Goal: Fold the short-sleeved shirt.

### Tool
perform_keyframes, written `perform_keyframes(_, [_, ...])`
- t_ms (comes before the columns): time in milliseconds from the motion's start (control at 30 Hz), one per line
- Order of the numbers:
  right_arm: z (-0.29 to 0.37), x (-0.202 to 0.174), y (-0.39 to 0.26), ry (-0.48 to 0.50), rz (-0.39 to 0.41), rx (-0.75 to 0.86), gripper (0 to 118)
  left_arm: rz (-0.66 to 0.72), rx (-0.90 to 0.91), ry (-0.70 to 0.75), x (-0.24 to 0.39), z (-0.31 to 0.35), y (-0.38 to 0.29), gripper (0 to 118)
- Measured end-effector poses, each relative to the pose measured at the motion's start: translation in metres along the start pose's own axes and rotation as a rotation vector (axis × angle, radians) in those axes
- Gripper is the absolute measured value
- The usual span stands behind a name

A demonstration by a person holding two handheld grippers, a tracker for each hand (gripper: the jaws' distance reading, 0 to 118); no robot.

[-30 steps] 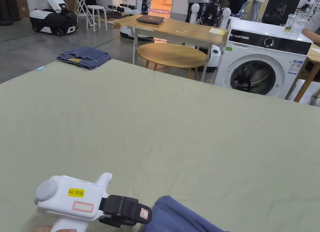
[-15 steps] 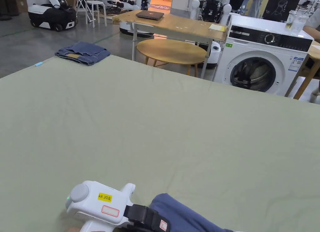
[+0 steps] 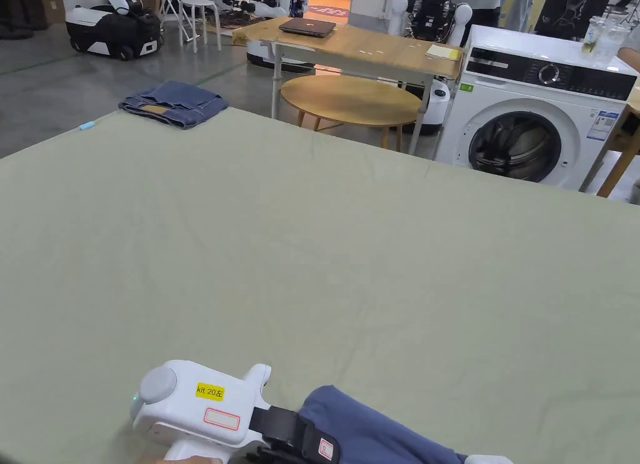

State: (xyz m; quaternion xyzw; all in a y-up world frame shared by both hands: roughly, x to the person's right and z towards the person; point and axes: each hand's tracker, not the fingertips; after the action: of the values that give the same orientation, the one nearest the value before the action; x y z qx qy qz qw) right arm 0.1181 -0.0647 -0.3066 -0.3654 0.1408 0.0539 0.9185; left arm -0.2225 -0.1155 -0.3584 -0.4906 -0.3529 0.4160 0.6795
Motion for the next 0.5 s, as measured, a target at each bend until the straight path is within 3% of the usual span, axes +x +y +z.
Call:
perform_keyframes(267, [0.016, -0.005, 0.029, -0.021, 0.028, 0.195, 0, -0.120, 0.051, 0.087, 0.050, 0.046, 0.013, 14])
perform_keyframes(500, [0.014, -0.024, 0.078, -0.007, 0.042, 0.305, 0, -0.167, 0.168, 0.261, 0.067, 0.159, 0.035, 14])
